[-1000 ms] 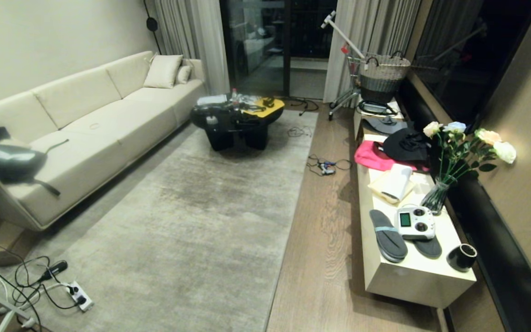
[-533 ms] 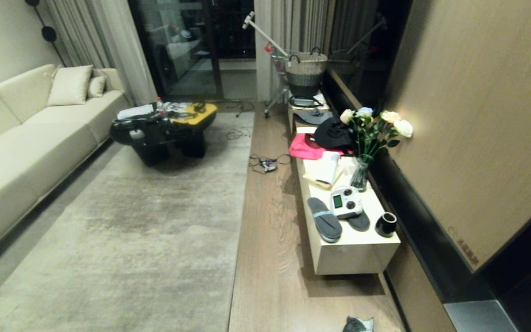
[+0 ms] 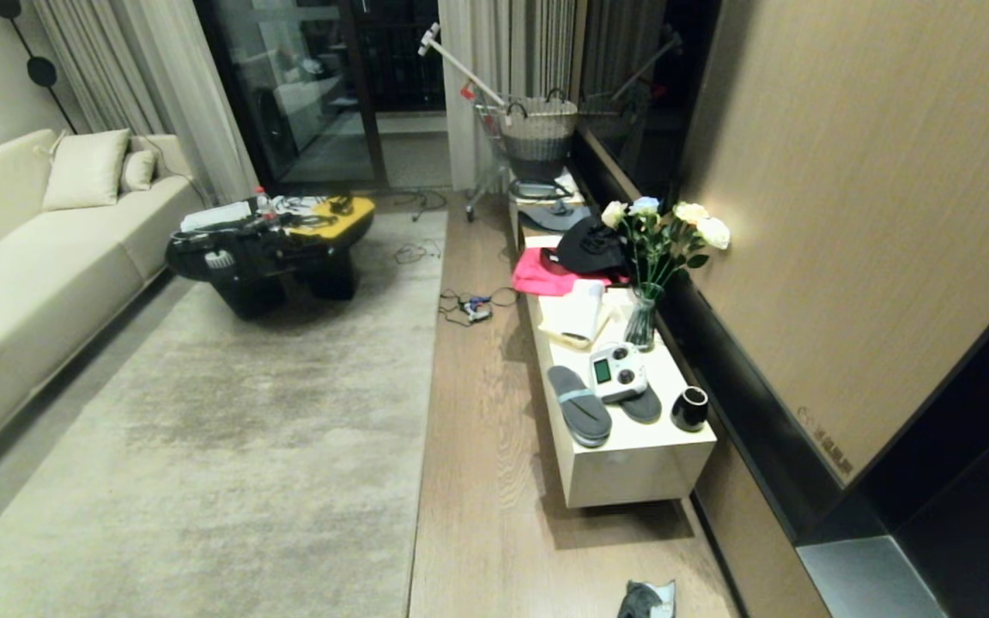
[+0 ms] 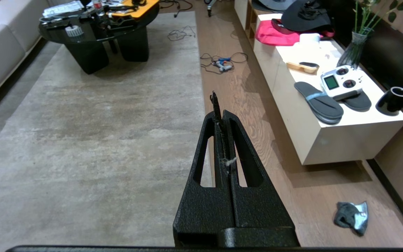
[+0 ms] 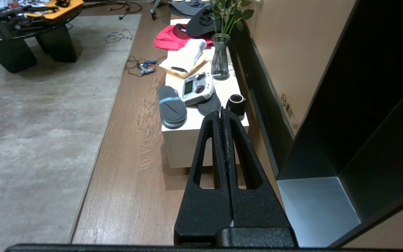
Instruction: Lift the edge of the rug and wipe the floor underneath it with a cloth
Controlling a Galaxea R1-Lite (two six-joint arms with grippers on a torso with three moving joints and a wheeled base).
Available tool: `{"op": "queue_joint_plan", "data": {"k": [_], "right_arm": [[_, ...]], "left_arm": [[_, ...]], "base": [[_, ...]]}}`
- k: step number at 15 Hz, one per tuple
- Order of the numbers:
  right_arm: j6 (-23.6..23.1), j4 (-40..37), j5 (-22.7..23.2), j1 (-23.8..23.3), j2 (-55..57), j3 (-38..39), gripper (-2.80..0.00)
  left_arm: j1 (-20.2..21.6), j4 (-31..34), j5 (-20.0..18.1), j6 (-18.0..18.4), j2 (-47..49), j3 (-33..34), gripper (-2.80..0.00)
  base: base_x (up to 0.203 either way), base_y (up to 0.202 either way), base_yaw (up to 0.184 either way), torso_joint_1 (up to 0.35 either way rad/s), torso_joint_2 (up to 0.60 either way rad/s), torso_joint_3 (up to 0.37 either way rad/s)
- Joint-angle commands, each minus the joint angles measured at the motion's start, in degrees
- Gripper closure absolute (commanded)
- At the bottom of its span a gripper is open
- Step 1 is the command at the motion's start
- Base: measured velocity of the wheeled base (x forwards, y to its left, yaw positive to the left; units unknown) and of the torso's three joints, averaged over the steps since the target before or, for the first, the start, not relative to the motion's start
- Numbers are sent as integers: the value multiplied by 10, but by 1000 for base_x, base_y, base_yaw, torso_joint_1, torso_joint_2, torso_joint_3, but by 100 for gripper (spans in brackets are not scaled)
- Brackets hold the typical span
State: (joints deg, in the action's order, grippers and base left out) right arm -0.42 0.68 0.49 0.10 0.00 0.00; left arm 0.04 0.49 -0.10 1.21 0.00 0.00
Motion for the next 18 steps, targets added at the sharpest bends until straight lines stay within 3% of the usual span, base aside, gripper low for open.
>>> {"op": "queue_joint_plan", "data": {"k": [1,18], "right_arm": [[0,0,0,0,0,0,0],[0,0,0,0,1,0,0]], "left_arm": [[0,0,0,0,1,0,0],[0,0,0,0,1,0,0]], "base": [[0,0,0,0,0,0],[0,0,0,0,0,0]]}}
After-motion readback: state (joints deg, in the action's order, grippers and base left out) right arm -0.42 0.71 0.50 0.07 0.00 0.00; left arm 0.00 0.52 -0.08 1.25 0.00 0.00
